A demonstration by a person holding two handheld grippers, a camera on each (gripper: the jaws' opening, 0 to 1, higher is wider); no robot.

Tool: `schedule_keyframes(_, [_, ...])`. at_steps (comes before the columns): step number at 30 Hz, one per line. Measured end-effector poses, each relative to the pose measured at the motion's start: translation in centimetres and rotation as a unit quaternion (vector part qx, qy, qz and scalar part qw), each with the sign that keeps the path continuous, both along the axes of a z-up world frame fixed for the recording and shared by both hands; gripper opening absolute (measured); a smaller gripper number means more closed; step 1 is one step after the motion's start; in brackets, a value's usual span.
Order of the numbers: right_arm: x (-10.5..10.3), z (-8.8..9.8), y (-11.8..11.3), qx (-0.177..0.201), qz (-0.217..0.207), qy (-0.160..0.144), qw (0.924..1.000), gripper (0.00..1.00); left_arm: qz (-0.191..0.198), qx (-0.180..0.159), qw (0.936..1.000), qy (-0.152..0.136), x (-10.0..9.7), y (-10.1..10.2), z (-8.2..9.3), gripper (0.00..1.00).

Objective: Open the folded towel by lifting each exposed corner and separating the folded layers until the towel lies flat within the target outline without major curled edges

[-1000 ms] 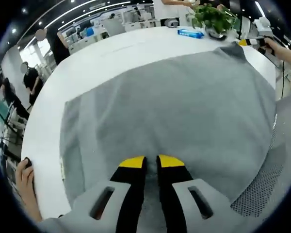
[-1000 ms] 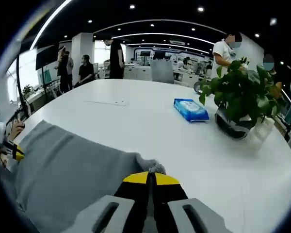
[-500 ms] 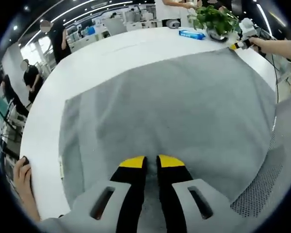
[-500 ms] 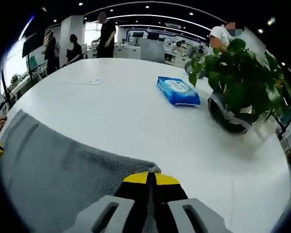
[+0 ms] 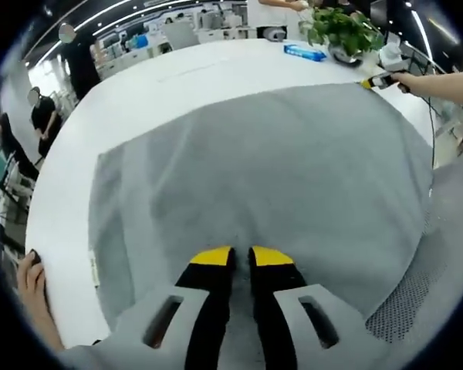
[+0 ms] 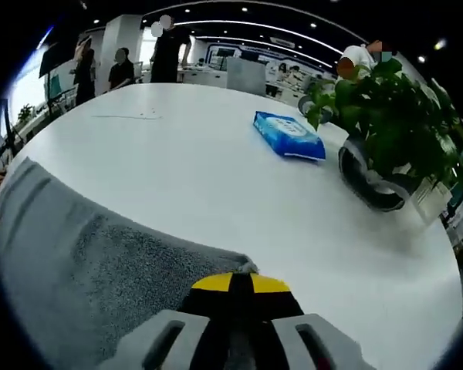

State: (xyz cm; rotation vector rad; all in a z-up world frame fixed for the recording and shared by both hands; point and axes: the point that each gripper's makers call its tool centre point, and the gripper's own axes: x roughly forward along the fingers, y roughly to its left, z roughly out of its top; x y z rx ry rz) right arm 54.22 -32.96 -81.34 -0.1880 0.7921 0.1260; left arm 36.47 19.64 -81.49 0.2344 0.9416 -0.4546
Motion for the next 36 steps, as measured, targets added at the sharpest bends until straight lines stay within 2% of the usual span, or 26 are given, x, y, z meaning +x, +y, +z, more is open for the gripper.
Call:
schedule_keyframes(1, [0.1, 1.2, 0.0, 0.008, -0.013, -0.024, 0.9996, 0.12, 0.006, -0.007, 0.9998, 0.020, 0.0, 0.1, 0.0, 0.10])
schedule_keyframes(2, [0.2, 2.6, 0.0, 0.007, -0.017, -0.054, 0.9984, 0.14, 0.019, -0.009, 0.9995, 0.022, 0.2, 0.4, 0.3, 0.10])
schedule_keyframes(3, [0.1, 4.6, 0.6, 0.028, -0.022, -0.094, 0.9949, 0.13, 0.026, -0.016, 0.9993, -0.024, 1.7, 0.7, 1.5, 0.10])
schedule_keyframes(4, [-0.2, 5.9, 1.1, 0.046, -0.023, -0.117, 0.9918, 0.12, 0.038, -0.026, 0.9974, -0.055, 2.7, 1.0, 2.6, 0.10])
schedule_keyframes(5, [-0.8, 6.8, 1.5, 0.062, -0.022, -0.130, 0.9894, 0.12, 0.069, -0.045, 0.9931, -0.083, 4.0, 1.7, 4.2, 0.11])
schedule_keyframes(7, [-2.3, 6.5, 1.5, 0.051, -0.011, -0.105, 0.9932, 0.06, 0.105, -0.054, 0.9861, -0.117, 6.4, 3.4, 5.7, 0.12])
schedule_keyframes(8, [-3.0, 6.0, 1.6, 0.046, -0.007, -0.089, 0.9950, 0.00, 0.113, -0.038, 0.9853, -0.123, 7.3, 4.4, 5.6, 0.12])
schedule_keyframes(10, [-4.3, 4.9, 2.0, 0.043, -0.004, -0.060, 0.9973, 0.00, 0.123, -0.001, 0.9856, -0.116, 8.7, 6.2, 5.1, 0.09])
schedule_keyframes(11, [-4.7, 4.3, 2.2, 0.044, -0.002, -0.050, 0.9978, 0.00, 0.130, 0.015, 0.9862, -0.102, 9.5, 7.1, 4.4, 0.08])
schedule_keyframes(12, [-5.3, 3.3, 2.3, 0.047, -0.007, -0.030, 0.9984, 0.00, 0.135, 0.017, 0.9862, -0.094, 10.0, 7.4, 3.9, 0.06])
schedule_keyframes(13, [-5.4, 2.9, 2.4, 0.045, -0.006, -0.025, 0.9987, 0.00, 0.134, 0.011, 0.9863, -0.096, 10.8, 7.4, 3.6, 0.05])
schedule_keyframes(15, [-5.8, 1.8, 2.5, 0.040, -0.006, -0.005, 0.9992, 0.00, 0.149, -0.002, 0.9864, -0.069, 11.5, 7.5, 2.4, 0.02])
schedule_keyframes(18, [-5.9, 0.7, 2.7, 0.035, -0.004, 0.016, 0.9992, 0.00, 0.122, 0.027, 0.9912, -0.044, 11.6, 7.4, 0.7, 0.01])
schedule_keyframes(19, [-5.9, 0.3, 2.9, 0.032, -0.003, 0.025, 0.9992, 0.00, 0.110, 0.035, 0.9931, -0.020, 11.0, 7.2, -0.1, 0.00])
schedule_keyframes(20, [-5.9, 0.0, 2.9, 0.028, -0.001, 0.030, 0.9991, 0.00, 0.118, 0.028, 0.9897, -0.077, 12.6, 7.2, 1.1, 0.00])
schedule_keyframes(21, [-6.0, -0.2, 2.9, 0.019, 0.003, 0.035, 0.9992, 0.00, 0.115, 0.034, 0.9914, -0.053, 12.1, 7.3, 1.0, 0.00])
schedule_keyframes(22, [-5.4, 0.1, 2.8, 0.015, 0.007, 0.025, 0.9996, 0.00, 0.113, 0.038, 0.9915, -0.052, 12.1, 7.3, 1.0, 0.00])
schedule_keyframes(24, [-5.4, 0.1, 2.7, 0.012, 0.002, 0.031, 0.9994, 0.00, 0.086, 0.058, 0.9924, -0.066, 13.0, 7.5, 0.7, 0.00])
schedule_keyframes(27, [-4.7, 0.1, 2.4, 0.023, -0.012, 0.034, 0.9991, 0.00, 0.045, 0.086, 0.9921, -0.079, 13.2, 7.3, 0.8, 0.00])
schedule_keyframes(29, [-4.2, 0.1, 2.1, 0.029, -0.018, 0.033, 0.9989, 0.00, 0.022, 0.103, 0.9913, -0.079, 13.4, 7.3, 0.8, 0.00])
schedule_keyframes(30, [-4.0, 0.1, 2.1, 0.029, -0.018, 0.033, 0.9989, 0.00, 0.020, 0.107, 0.9908, -0.079, 13.7, 7.4, 0.8, 0.00])
schedule_keyframes(31, [-3.7, 0.2, 2.1, 0.028, -0.017, 0.034, 0.9989, 0.00, 0.018, 0.100, 0.9922, -0.071, 14.6, 8.2, -0.2, 0.00])
schedule_keyframes(32, [-3.4, 0.1, 2.1, 0.025, -0.014, 0.038, 0.9989, 0.00, 0.019, 0.102, 0.9919, -0.073, 15.1, 8.5, -0.3, 0.00])
schedule_keyframes(33, [-3.2, 0.1, 2.0, 0.023, -0.011, 0.040, 0.9989, 0.00, 0.026, 0.109, 0.9900, -0.085, 15.3, 8.5, 0.2, 0.00])
schedule_keyframes(36, [-2.2, 0.1, 1.8, 0.023, -0.007, 0.044, 0.9987, 0.00, 0.067, 0.086, 0.9897, -0.093, 16.4, 9.0, 0.2, 0.00])
